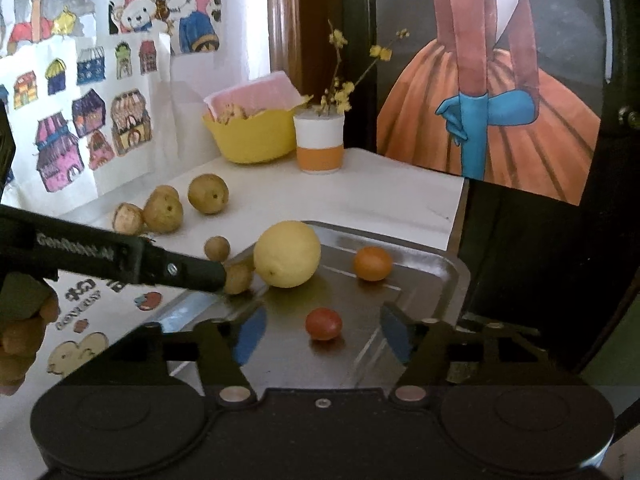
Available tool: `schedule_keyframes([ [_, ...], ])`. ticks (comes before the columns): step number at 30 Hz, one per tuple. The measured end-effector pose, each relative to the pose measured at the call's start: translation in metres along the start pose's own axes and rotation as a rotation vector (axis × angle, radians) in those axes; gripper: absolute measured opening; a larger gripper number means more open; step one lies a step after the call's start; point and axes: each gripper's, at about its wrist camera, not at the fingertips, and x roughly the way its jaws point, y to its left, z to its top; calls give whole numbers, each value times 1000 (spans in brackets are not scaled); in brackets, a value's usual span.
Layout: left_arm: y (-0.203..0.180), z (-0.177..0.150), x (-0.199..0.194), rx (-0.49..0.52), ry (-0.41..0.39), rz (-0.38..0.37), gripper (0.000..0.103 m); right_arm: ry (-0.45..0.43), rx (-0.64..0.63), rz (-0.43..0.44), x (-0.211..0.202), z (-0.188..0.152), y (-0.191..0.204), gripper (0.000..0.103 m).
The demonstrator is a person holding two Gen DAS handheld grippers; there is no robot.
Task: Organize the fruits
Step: 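Carry both small fruits onto the metal tray and open both tools, then withdraw both open tools from the tray toward the remaining fruits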
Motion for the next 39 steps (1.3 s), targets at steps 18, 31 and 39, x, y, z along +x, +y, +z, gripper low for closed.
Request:
schedule_keyframes([
  [18, 24, -49, -95, 82, -20, 107, 102, 81, -37, -1, -78, -31, 61, 102],
  [31, 79, -60, -132, -27, 65, 214, 102, 122, -169, 155, -70, -26, 147, 102],
  [39, 114, -42, -143, -101, 41, 299, 102, 80, -215, 262, -42, 11, 179, 102],
])
